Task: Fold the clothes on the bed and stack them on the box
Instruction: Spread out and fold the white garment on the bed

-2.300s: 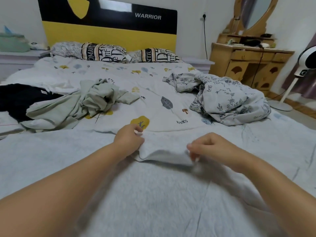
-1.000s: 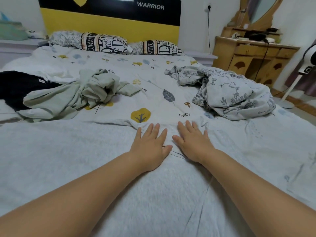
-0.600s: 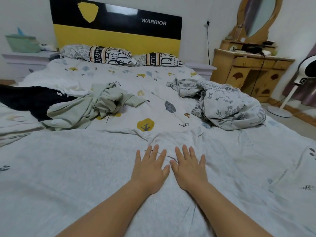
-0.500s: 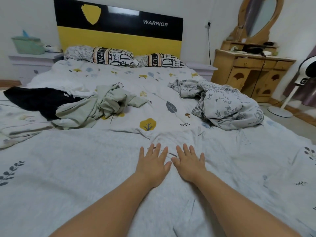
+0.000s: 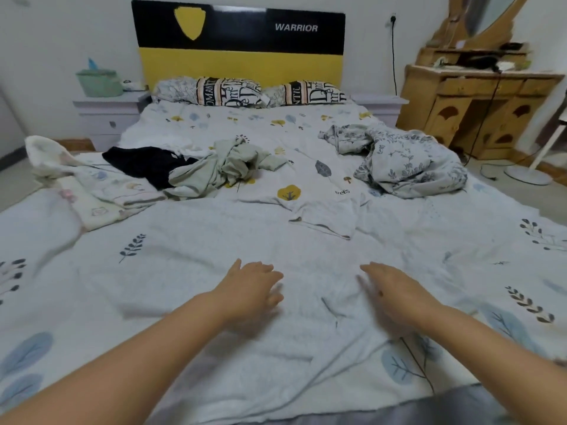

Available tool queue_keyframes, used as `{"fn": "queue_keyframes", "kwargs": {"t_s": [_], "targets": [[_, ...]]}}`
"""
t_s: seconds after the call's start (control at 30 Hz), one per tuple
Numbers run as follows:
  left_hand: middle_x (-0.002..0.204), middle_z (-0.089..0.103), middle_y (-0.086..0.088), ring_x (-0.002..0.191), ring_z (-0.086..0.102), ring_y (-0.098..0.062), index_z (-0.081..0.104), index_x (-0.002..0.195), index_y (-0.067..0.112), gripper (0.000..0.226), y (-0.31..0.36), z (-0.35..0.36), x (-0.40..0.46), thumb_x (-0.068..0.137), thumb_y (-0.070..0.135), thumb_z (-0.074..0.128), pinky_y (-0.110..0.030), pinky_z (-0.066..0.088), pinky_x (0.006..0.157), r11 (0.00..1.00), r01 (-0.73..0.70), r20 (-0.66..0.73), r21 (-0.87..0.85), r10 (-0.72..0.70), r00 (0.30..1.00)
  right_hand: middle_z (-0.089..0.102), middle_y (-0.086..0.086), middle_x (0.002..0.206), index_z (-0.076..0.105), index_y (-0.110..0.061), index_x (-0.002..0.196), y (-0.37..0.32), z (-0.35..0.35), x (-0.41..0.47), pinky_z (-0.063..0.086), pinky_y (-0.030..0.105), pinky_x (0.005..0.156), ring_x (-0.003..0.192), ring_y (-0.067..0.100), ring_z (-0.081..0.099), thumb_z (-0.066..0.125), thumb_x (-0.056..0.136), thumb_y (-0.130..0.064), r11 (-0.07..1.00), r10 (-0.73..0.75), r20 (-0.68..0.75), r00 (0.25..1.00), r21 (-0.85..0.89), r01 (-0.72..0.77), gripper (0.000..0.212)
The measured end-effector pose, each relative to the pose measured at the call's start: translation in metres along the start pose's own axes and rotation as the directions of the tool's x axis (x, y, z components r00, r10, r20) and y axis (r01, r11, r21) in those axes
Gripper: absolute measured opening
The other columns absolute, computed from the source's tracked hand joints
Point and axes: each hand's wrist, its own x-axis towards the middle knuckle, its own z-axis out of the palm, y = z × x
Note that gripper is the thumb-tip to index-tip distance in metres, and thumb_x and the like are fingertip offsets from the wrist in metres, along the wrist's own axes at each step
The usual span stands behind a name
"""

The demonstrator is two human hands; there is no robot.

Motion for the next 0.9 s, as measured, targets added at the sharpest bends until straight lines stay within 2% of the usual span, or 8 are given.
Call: {"fn": "queue_keyframes", "kwargs": {"t_s": [0.13,0.3,0.43,0.5,0.57,0.63,0.8,0.9], "targets": [[0.153,0.027,0.002,0.140,0.023,-0.012,0.034,0.142,0.026,0.081,-0.007,0.025,-0.055,0.076,0.064,0.006,-0.036,0.011,0.115,0.999,0.007,-0.034,-0.041,-0.008,0.999,0.006,0.000,0.159,0.005,-0.024,0.151,0.013,0.017,-0.039,0.009,0.025,0.115,0.146,0.015,0.009,0.034,0.097,-0.008,0.999,0.028,-0.008,1.000,-0.040,-0.028,0.063],[0.148,0.037,-0.002,0.136,0.037,-0.020,0.047,0.133,0.023,0.086,-0.021,0.060,-0.116,0.078,0.074,0.006,-0.041,0.028,0.110,0.999,-0.012,-0.216,-0.049,0.001,0.976,0.011,-0.001,0.158,0.008,-0.022,0.149,0.022,0.031,-0.068,0.010,0.022,0.114,0.146,0.015,0.012,0.032,0.100,-0.021,0.986,0.024,-0.053,0.998,-0.165,-0.032,0.055],[0.153,0.000,0.015,0.143,0.002,-0.007,0.016,0.147,0.031,0.114,-0.030,0.084,-0.157,0.053,0.093,0.001,-0.028,0.006,0.116,0.983,0.123,-0.075,-0.135,-0.134,0.988,0.029,0.006,0.153,0.032,-0.019,0.145,0.036,0.047,-0.067,0.027,0.030,0.111,0.141,0.022,0.028,0.044,0.096,-0.020,0.975,0.035,-0.158,0.987,-0.210,-0.068,0.051],[0.149,0.020,0.011,0.138,0.024,-0.010,0.025,0.144,0.027,0.088,-0.032,0.092,-0.167,0.068,0.073,0.027,-0.025,0.028,0.110,0.986,0.115,-0.129,-0.121,-0.130,0.983,0.055,0.018,0.131,0.058,-0.008,0.127,0.045,0.054,-0.062,0.047,0.043,0.094,0.121,0.036,0.052,0.063,0.082,-0.009,0.984,0.015,-0.252,0.968,-0.170,-0.059,0.046],[0.127,0.059,0.001,0.110,0.063,-0.018,0.044,0.123,0.027,0.056,-0.037,0.102,-0.172,0.070,0.044,0.043,-0.026,0.053,0.082,0.987,0.098,-0.210,-0.131,-0.124,0.970,0.068,0.020,0.096,0.071,-0.001,0.101,0.052,0.058,-0.059,0.056,0.046,0.066,0.087,0.041,0.064,0.079,0.062,-0.001,0.981,-0.001,-0.301,0.954,-0.188,-0.058,0.039],[0.106,0.071,0.002,0.091,0.071,-0.017,0.049,0.107,0.028,0.038,-0.046,0.116,-0.168,0.070,0.034,0.042,-0.024,0.055,0.067,0.981,0.093,-0.314,-0.170,-0.143,0.938,0.066,0.017,0.082,0.071,-0.002,0.089,0.053,0.059,-0.057,0.055,0.041,0.052,0.072,0.039,0.063,0.084,0.051,-0.001,0.975,0.004,-0.311,0.951,-0.208,-0.072,0.040],[0.086,0.073,0.008,0.077,0.070,-0.013,0.070,0.080,0.024,0.039,-0.048,0.107,-0.163,0.077,0.044,0.037,-0.022,0.053,0.065,0.938,0.151,-0.369,-0.311,-0.265,0.891,0.063,0.013,0.103,0.066,-0.010,0.108,0.045,0.051,-0.060,0.048,0.039,0.072,0.098,0.036,0.055,0.067,0.076,-0.013,0.968,0.093,-0.366,0.926,-0.185,-0.171,0.032],[0.073,0.060,0.017,0.079,0.061,-0.011,0.052,0.072,0.041,0.026,-0.049,0.095,-0.161,0.081,0.052,0.031,-0.013,0.039,0.067,0.919,0.170,-0.294,-0.355,-0.283,0.913,0.059,0.005,0.117,0.062,-0.018,0.115,0.041,0.048,-0.057,0.043,0.035,0.083,0.108,0.027,0.049,0.054,0.088,-0.019,0.971,0.071,-0.367,0.928,-0.188,-0.149,0.028]]}}
